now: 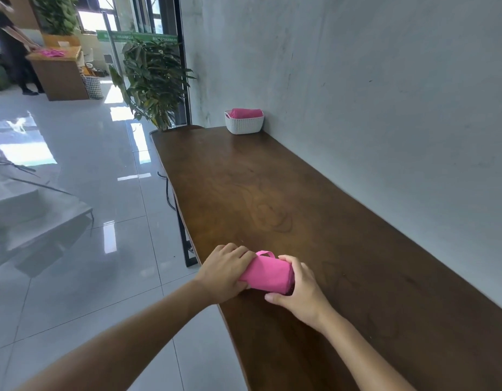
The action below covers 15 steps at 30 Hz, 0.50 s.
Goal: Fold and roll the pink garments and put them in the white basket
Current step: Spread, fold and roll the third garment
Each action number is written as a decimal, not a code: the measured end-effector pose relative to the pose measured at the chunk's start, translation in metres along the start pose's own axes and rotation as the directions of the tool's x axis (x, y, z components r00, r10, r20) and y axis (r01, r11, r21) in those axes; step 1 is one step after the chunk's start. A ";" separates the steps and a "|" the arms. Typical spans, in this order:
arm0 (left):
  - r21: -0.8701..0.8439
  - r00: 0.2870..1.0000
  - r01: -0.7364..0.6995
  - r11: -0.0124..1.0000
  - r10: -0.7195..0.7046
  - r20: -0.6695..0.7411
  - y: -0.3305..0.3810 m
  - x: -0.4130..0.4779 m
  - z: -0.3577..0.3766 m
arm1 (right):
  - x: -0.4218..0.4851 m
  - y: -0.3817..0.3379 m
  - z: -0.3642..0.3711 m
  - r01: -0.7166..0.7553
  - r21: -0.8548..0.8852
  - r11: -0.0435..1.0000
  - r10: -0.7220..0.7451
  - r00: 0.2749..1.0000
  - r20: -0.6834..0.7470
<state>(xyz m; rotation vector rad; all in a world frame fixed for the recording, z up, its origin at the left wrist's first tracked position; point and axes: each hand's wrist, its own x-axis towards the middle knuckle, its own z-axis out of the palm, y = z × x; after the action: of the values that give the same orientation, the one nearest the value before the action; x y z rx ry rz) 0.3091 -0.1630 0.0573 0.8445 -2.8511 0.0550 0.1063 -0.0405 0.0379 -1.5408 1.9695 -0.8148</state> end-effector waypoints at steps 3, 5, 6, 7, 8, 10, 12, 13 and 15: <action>-0.117 0.985 0.030 0.993 -0.009 0.173 -0.004 0.003 -0.018 | -0.009 0.003 -0.002 0.011 0.003 1.000 -0.011 1.000 0.005; -0.204 0.965 0.046 0.978 0.010 0.263 -0.007 0.005 -0.028 | -0.015 0.002 -0.003 -0.025 0.051 0.998 0.023 0.999 0.027; -0.235 0.954 0.049 0.971 0.024 0.300 -0.008 0.007 -0.031 | -0.017 0.001 -0.005 -0.046 0.083 0.996 0.043 0.998 0.043; -0.259 0.942 0.056 0.964 0.036 0.335 -0.008 0.008 -0.033 | -0.019 0.000 -0.006 -0.062 0.112 0.992 0.056 0.997 0.061; -0.280 0.929 0.066 0.958 0.043 0.366 -0.009 0.009 -0.035 | -0.021 0.000 -0.007 -0.076 0.137 0.988 0.066 0.995 0.078; -0.320 0.909 0.094 0.943 0.050 0.414 -0.008 0.011 -0.037 | -0.026 -0.001 -0.009 -0.099 0.179 0.979 0.081 0.991 0.107; -0.360 0.904 0.104 0.927 0.063 0.423 -0.004 0.009 -0.037 | -0.030 -0.002 -0.011 -0.120 0.227 0.966 0.096 0.989 0.115; -0.364 0.912 0.091 0.927 0.069 0.404 -0.001 0.008 -0.036 | -0.033 -0.003 -0.012 -0.134 0.266 0.955 0.107 0.988 0.111; -0.324 0.941 0.034 0.945 0.080 0.330 0.008 0.003 -0.031 | -0.037 -0.007 -0.013 -0.164 0.357 0.920 0.142 0.986 0.087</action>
<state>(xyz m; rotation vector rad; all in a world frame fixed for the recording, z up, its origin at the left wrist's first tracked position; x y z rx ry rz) 0.3069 -0.1555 0.0882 0.8133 -3.0508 -0.6019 0.1102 -0.0041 0.0524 -1.1666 1.7498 -0.9900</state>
